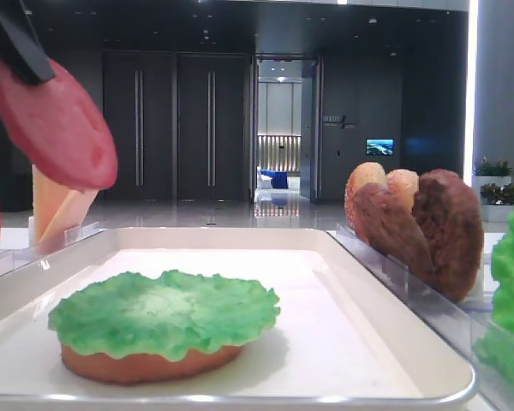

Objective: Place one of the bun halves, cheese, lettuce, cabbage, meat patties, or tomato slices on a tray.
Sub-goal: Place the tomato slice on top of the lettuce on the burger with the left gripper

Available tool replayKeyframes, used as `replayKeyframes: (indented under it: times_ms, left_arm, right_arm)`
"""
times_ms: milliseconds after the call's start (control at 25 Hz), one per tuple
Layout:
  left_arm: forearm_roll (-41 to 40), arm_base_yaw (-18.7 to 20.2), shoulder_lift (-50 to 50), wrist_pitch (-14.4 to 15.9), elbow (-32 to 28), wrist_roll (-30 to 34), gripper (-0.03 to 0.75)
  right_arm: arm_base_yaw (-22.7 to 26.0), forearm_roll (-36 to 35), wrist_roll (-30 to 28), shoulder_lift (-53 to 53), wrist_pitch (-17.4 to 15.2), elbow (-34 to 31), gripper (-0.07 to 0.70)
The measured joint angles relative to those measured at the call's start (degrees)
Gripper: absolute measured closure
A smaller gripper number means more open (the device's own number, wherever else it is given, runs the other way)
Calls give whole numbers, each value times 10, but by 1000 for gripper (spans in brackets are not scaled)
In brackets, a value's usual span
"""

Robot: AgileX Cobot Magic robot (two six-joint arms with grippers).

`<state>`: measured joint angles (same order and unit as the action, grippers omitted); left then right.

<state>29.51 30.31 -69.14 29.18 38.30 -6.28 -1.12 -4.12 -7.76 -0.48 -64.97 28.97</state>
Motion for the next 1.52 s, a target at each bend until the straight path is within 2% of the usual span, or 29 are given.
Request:
replayKeyframes:
  times_ms: [80, 360, 680, 800, 1160, 1520]
  left_arm:
    - [54, 0, -3, -15, -12, 54, 668]
    - [277, 0, -47, -26, -22, 282, 668]
    - [401, 0, -121, -31, -22, 405, 668]
    - [445, 0, -140, -18, -22, 453, 668]
    - [462, 0, -168, -20, -30, 470, 668]
    - [478, 0, -168, -62, -76, 475, 668]
  right_arm:
    - [0, 0, 0, 0, 0, 0, 397]
    - [0, 0, 0, 0, 0, 0, 397]
    - [0, 0, 0, 0, 0, 0, 397]
    - [0, 0, 0, 0, 0, 0, 397]
    - [0, 0, 0, 0, 0, 0, 397]
    - [0, 0, 0, 0, 0, 0, 397]
